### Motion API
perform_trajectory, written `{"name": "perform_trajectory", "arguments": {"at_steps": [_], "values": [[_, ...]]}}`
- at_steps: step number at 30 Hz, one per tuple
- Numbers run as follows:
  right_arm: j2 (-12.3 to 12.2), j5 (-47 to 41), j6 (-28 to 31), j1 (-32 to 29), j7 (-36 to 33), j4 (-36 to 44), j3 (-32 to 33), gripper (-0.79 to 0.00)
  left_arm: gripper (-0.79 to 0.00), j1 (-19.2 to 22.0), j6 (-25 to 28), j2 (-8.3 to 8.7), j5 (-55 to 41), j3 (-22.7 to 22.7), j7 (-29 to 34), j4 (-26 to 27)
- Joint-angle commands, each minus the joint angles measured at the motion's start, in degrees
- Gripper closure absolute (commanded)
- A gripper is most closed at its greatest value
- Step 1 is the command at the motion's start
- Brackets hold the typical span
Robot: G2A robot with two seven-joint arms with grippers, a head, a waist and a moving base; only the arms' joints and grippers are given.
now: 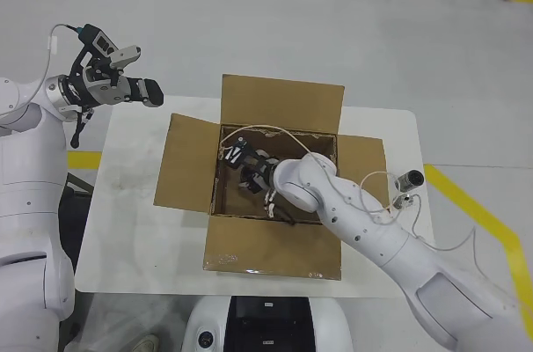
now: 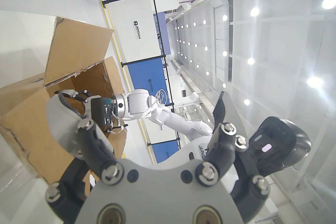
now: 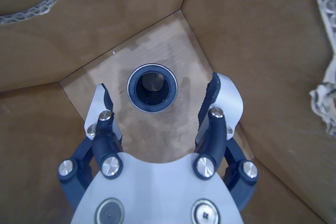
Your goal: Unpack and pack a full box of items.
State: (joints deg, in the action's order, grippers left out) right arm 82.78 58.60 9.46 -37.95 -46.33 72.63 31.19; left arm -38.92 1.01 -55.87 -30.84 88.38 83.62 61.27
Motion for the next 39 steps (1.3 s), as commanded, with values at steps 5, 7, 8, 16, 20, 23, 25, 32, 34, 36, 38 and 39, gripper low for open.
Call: {"name": "perform_trajectory", "arguments": {"at_steps": [5,7,8,16,20,23,25,32,34,36,38,39], "values": [[0.95,-0.37,0.47,0.07,0.40,-2.39,-0.17,-0.671,-0.785,0.00,0.00,0.00,0.00,0.00,0.00,0.00],[1.24,-0.30,0.58,0.01,0.65,-3.08,-0.22,-0.653,-0.785,0.00,0.00,0.00,0.00,0.00,0.00,0.00],[1.37,-0.28,0.64,-0.01,0.72,-3.38,-0.21,-0.650,-0.785,0.00,0.00,0.00,0.00,0.00,0.00,0.00],[2.30,0.17,0.65,-0.20,0.95,-5.36,-0.01,-0.388,-0.785,0.00,0.00,0.00,0.00,0.00,0.00,0.00],[2.65,0.27,0.79,-0.24,1.04,-5.71,0.40,-0.188,-0.785,0.00,0.00,0.00,0.00,0.00,0.00,0.00],[2.76,0.30,1.18,-0.24,0.79,-5.72,0.97,0.000,-0.785,0.00,0.00,0.00,0.00,0.00,0.00,0.00],[2.69,0.45,1.69,-0.27,0.44,-5.21,1.53,0.000,-0.785,0.00,0.00,0.00,0.00,0.00,0.00,0.00],[0.65,1.52,3.56,-2.98,-2.72,1.77,6.60,0.000,-0.785,0.00,0.00,0.00,0.00,0.00,0.00,0.00],[-0.18,1.78,3.51,-4.53,-4.35,4.99,8.61,0.000,-0.785,0.00,0.00,0.00,0.00,0.00,0.00,0.00],[-0.97,1.60,3.10,-6.27,-6.32,8.37,10.80,0.000,-0.785,0.00,0.00,0.00,0.00,0.00,0.00,0.00],[-1.72,1.78,2.82,-7.90,-7.87,12.33,12.94,0.000,-0.785,0.00,0.00,0.00,0.00,0.00,0.00,0.00],[-2.09,2.47,2.89,-8.70,-8.73,14.34,13.81,0.000,-0.785,0.00,0.00,0.00,0.00,0.00,0.00,0.00]]}}
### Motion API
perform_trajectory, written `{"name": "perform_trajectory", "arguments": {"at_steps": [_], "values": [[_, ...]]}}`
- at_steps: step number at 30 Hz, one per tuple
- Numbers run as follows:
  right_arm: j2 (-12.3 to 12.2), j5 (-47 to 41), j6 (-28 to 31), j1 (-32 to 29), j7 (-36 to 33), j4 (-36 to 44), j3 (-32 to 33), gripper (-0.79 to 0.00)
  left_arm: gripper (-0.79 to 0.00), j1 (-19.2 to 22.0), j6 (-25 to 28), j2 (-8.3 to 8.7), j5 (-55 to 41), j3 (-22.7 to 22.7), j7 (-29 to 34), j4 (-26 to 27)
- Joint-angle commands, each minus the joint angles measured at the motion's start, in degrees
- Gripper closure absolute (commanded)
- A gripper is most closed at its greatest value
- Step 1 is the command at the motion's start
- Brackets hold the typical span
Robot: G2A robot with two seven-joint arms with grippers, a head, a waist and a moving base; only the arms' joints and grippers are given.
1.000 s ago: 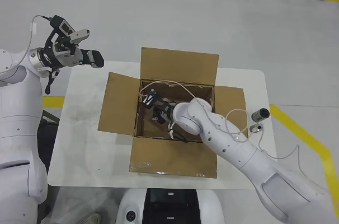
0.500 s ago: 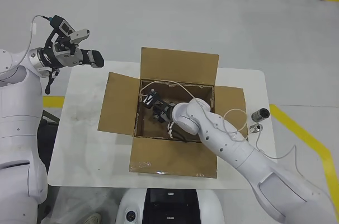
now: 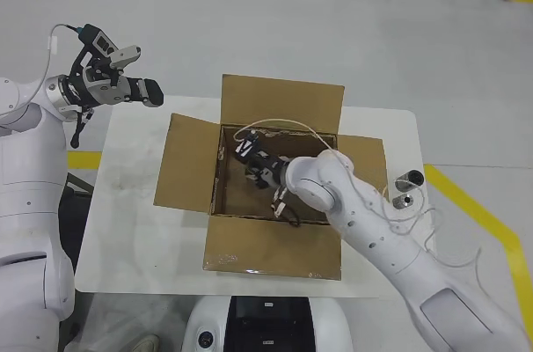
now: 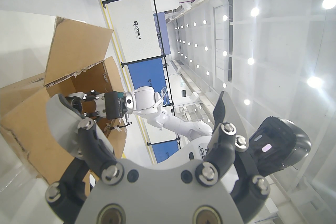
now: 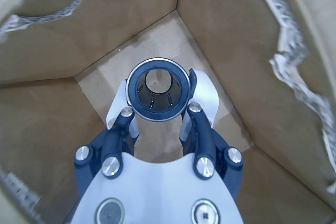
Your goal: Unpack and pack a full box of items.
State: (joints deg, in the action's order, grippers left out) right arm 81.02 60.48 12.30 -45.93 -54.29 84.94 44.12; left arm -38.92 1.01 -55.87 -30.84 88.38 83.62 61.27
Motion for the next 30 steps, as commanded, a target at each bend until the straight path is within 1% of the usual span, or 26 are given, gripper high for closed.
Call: {"name": "perform_trajectory", "arguments": {"at_steps": [1,5,10,15,17,20,25,30], "values": [[-0.65,0.36,-0.13,-1.72,-1.47,3.93,1.85,0.000,-0.785,0.00,0.00,0.00,0.00,0.00,0.00,0.00],[-1.75,-0.81,0.42,-4.86,-4.02,11.80,5.50,0.000,-0.785,0.00,0.00,0.00,0.00,0.00,0.00,0.00],[-2.92,-2.63,0.66,-8.13,-6.43,18.56,10.36,0.000,-0.785,0.00,0.00,0.00,0.00,0.00,0.00,0.00],[-4.01,-5.52,0.50,-11.15,-8.52,23.42,15.87,0.000,-0.785,0.00,0.00,0.00,0.00,0.00,0.00,0.00],[-4.49,-5.29,0.79,-11.92,-10.22,25.39,17.92,0.000,-0.785,0.00,0.00,0.00,0.00,0.00,0.00,0.00],[-5.06,-7.17,-0.27,-13.04,-12.29,28.04,21.41,0.000,-0.785,0.00,0.00,0.00,0.00,0.00,0.00,0.00],[-6.09,-8.79,-0.55,-15.31,-13.83,31.21,27.62,0.000,-0.785,0.00,0.00,0.00,0.00,0.00,0.00,0.00],[-7.25,-9.28,0.68,-19.18,-14.69,34.82,34.21,0.000,-0.785,0.00,0.00,0.00,0.00,0.00,0.00,0.00]]}}
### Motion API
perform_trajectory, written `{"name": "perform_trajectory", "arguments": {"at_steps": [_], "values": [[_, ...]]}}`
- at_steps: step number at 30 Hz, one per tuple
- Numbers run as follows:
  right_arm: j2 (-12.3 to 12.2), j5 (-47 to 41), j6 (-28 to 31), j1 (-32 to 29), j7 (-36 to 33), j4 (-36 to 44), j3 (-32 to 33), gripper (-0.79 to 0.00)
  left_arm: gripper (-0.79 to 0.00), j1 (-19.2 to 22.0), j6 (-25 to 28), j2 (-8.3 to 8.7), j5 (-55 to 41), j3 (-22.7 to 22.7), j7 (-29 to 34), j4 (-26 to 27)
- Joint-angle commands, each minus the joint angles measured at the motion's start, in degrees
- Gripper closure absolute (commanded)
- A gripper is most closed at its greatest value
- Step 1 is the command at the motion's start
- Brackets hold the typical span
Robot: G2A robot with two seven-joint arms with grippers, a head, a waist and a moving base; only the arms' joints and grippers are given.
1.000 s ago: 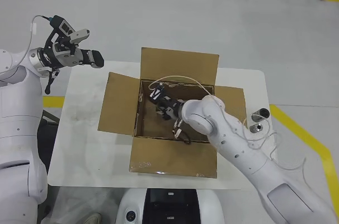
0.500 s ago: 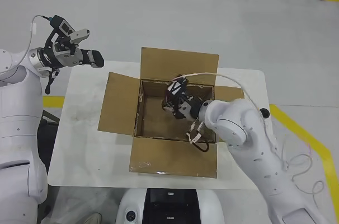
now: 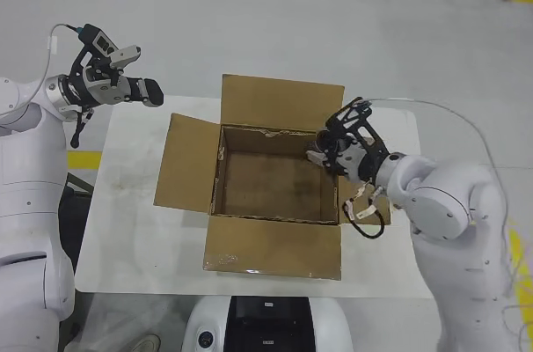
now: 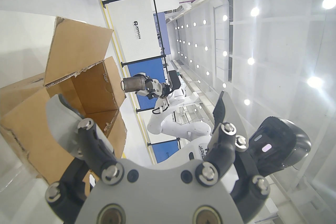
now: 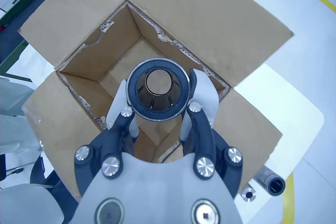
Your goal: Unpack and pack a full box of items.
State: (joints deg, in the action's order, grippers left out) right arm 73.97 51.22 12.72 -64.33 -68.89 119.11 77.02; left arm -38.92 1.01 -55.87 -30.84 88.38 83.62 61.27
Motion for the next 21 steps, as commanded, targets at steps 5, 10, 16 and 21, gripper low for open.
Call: {"name": "perform_trajectory", "arguments": {"at_steps": [5,10,16,21], "values": [[-1.25,-0.19,2.31,-5.44,-0.56,4.42,7.02,0.000,-0.785,0.00,0.00,0.00,0.00,0.00,0.00,0.00],[-2.18,-0.53,4.01,-10.56,-0.91,8.34,12.37,0.000,-0.785,0.00,0.00,0.00,0.00,0.00,0.00,0.00],[-2.98,3.67,2.94,-16.89,0.87,12.23,18.49,0.000,-0.785,0.00,0.00,0.00,0.00,0.00,0.00,0.00],[-3.44,4.37,1.52,-21.76,1.19,13.97,23.21,0.000,-0.785,0.00,0.00,0.00,0.00,0.00,0.00,0.00]]}}
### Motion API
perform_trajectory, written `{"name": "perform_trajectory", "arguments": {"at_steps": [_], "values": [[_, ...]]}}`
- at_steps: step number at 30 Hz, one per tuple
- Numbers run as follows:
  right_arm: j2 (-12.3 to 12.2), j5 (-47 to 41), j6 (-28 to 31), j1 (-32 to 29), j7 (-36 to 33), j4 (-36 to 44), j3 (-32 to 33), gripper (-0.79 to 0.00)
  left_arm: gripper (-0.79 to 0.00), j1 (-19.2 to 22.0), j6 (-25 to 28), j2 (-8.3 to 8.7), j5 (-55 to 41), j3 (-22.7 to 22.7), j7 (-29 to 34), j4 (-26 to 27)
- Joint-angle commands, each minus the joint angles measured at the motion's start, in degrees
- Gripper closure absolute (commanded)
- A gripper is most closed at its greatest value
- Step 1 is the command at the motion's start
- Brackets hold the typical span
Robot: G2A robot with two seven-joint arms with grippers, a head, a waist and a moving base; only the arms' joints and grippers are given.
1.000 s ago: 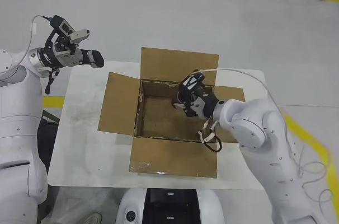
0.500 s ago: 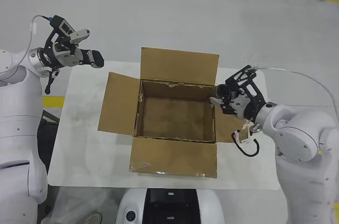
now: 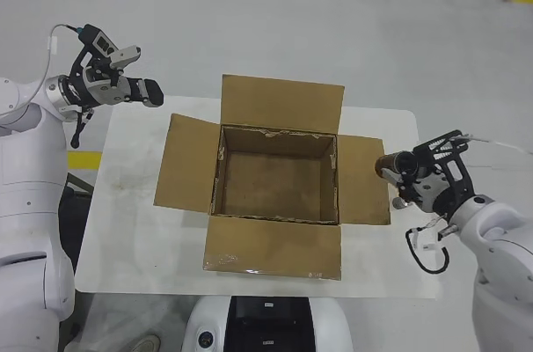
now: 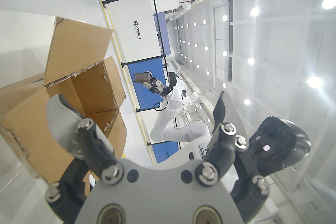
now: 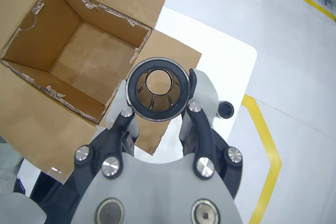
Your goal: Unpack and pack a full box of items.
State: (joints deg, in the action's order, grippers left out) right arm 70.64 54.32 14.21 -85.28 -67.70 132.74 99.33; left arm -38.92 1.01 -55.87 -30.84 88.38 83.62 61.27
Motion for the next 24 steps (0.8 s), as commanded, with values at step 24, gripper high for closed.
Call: {"name": "perform_trajectory", "arguments": {"at_steps": [24], "values": [[-0.23,6.77,-5.33,-18.54,15.84,-7.27,7.04,0.000,-0.785,0.00,0.00,0.00,0.00,0.00,0.00,0.00]]}}
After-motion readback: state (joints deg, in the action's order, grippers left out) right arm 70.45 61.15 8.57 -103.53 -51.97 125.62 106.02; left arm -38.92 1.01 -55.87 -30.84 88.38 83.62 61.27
